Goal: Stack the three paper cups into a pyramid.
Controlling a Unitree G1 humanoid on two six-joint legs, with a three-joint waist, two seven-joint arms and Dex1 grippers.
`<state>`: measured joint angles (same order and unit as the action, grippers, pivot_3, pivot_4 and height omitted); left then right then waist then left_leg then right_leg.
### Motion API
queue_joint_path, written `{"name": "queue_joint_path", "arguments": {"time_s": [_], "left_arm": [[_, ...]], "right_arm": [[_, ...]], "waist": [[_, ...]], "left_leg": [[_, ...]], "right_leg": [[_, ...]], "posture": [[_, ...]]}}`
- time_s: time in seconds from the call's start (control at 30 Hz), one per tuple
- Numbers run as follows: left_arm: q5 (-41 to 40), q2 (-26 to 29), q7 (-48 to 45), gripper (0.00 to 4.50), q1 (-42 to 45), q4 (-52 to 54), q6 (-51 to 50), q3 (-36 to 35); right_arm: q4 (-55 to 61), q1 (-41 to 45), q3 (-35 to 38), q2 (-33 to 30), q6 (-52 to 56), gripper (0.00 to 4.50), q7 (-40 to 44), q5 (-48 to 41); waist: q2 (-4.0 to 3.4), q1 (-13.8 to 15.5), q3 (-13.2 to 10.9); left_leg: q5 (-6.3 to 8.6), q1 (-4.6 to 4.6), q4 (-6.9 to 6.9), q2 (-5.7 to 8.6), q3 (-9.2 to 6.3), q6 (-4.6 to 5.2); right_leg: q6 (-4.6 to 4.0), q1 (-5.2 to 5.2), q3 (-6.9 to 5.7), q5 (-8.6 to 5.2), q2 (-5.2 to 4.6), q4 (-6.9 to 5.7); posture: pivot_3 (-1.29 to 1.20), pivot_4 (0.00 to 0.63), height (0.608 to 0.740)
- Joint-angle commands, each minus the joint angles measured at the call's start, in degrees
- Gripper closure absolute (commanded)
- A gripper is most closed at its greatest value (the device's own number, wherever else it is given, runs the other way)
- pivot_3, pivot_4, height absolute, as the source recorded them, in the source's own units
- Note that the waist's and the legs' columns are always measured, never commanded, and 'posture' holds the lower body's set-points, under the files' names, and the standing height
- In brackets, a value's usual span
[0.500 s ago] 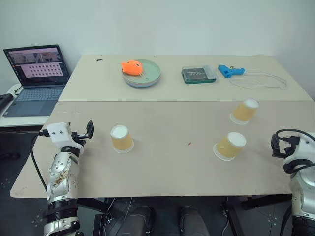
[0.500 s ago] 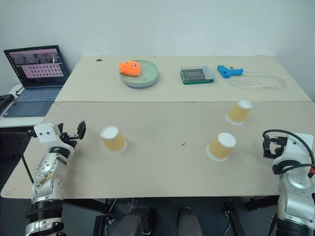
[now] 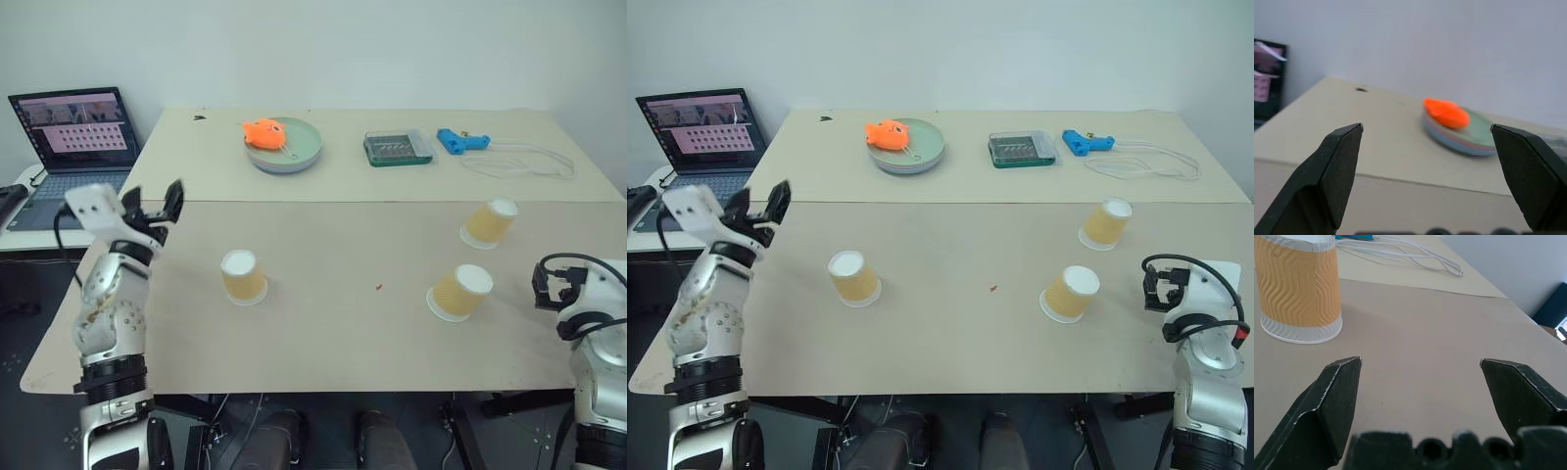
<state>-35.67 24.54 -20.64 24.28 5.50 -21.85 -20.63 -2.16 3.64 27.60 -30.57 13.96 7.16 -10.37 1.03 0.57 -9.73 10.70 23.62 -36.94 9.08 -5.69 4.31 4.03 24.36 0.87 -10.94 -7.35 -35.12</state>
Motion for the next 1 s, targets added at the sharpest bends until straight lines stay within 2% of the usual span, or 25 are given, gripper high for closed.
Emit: {"name": "queue_joint_path", "arguments": {"time_s": [0.03,0.1,0.17,0.27,0.33,0.4,0.47,0.6,0.73,0.8,1.0], "left_arm": [[-9.60,5.71,-11.69,0.03,-2.62,14.79,-10.12,7.07],[-11.76,9.93,-17.72,0.03,-5.33,20.93,-14.01,12.46],[-10.67,12.62,-21.33,0.03,-6.65,23.90,-15.08,16.87],[-9.12,12.93,-22.95,0.03,-6.80,24.23,-14.42,19.36],[-7.51,13.13,-24.29,0.03,-6.93,23.39,-13.48,20.34],[-6.27,12.62,-24.94,0.03,-6.47,22.05,-12.87,20.83],[-5.53,12.33,-25.48,0.03,-6.25,21.68,-12.54,21.16],[-4.51,11.31,-26.12,0.03,-5.63,20.81,-12.26,22.17],[-3.48,10.60,-26.78,0.03,-5.22,20.02,-12.01,22.99],[-3.06,10.42,-27.10,0.03,-4.96,19.84,-11.92,23.25],[-2.66,9.56,-27.02,0.03,-4.53,19.72,-12.30,23.03]], "right_arm": [[1.00,0.56,1.01,-0.43,-0.37,0.00,-0.37,0.17],[0.87,0.66,1.00,-0.45,-0.36,0.00,-0.30,0.18],[0.77,0.77,0.99,-0.60,-0.28,0.00,-0.10,0.14],[0.72,0.71,0.72,-1.58,-0.26,0.00,1.05,0.27],[1.29,-0.24,0.89,-3.32,0.63,0.00,4.63,-1.03],[4.27,-3.78,0.81,-6.85,2.27,0.00,13.03,-3.92],[6.26,-6.60,1.57,-9.34,2.93,0.00,17.90,-5.77],[14.36,-16.19,4.85,-15.68,8.95,0.00,33.57,-14.89],[21.81,-22.50,5.75,-19.39,12.71,0.00,42.78,-20.66],[25.36,-22.93,5.08,-20.47,14.91,0.00,44.46,-23.05],[28.94,-17.39,1.19,-19.78,17.76,0.00,41.19,-23.33]], "waist": [[-0.02,-0.07,0.01],[-0.19,-0.30,0.07],[-0.34,-0.46,0.02],[-0.46,-0.39,-0.06],[-0.49,-0.39,-0.06],[-0.58,-0.38,-0.06],[-0.65,-0.20,-0.07],[-0.66,0.03,-0.09],[-0.69,0.03,-0.11],[-0.60,-0.10,-0.16],[-0.54,0.15,-0.19]], "left_leg": [[0.01,0.00,0.03,0.00,0.00,0.01],[0.02,-0.03,0.11,0.00,0.01,0.02],[0.02,-0.07,0.15,-0.02,0.02,0.03],[-0.04,-0.13,0.15,-0.08,0.01,-0.06],[-0.08,-0.14,0.15,-0.15,0.00,-0.13],[-0.08,-0.28,0.16,-0.16,0.01,-0.14],[-0.08,-0.27,0.16,-0.16,0.01,-0.14],[-0.08,-0.19,0.16,-0.17,0.01,-0.13],[-0.03,-0.07,0.17,-0.14,-0.04,-0.06],[-0.02,-0.08,0.17,-0.16,-0.02,-0.04],[-0.02,-0.05,0.16,-0.15,-0.02,-0.05]], "right_leg": [[-0.01,0.01,0.02,0.00,0.00,0.00],[-0.04,0.01,0.06,-0.02,0.02,0.01],[-0.07,0.00,0.10,-0.05,0.04,0.00],[-0.15,-0.04,0.09,-0.11,0.08,-0.08],[0.15,-0.08,0.08,-0.31,0.12,-0.09],[0.13,-0.21,0.07,-0.34,0.09,-0.10],[0.13,-0.21,0.06,-0.41,0.06,-0.09],[0.24,-0.13,0.05,-0.46,0.05,-0.04],[0.32,-0.09,0.02,-0.56,0.01,0.03],[0.35,-0.13,0.02,-0.57,-0.04,0.04],[0.37,-0.16,-0.01,-0.53,-0.20,0.02]], "posture": [[0.00,0.150,0.730],[0.00,0.150,0.730],[0.00,0.150,0.730],[0.00,0.150,0.730],[0.00,0.150,0.730],[0.00,0.150,0.730],[0.00,0.150,0.730],[0.00,0.150,0.730],[0.00,0.150,0.730],[0.00,0.150,0.730],[0.00,0.150,0.730]]}}
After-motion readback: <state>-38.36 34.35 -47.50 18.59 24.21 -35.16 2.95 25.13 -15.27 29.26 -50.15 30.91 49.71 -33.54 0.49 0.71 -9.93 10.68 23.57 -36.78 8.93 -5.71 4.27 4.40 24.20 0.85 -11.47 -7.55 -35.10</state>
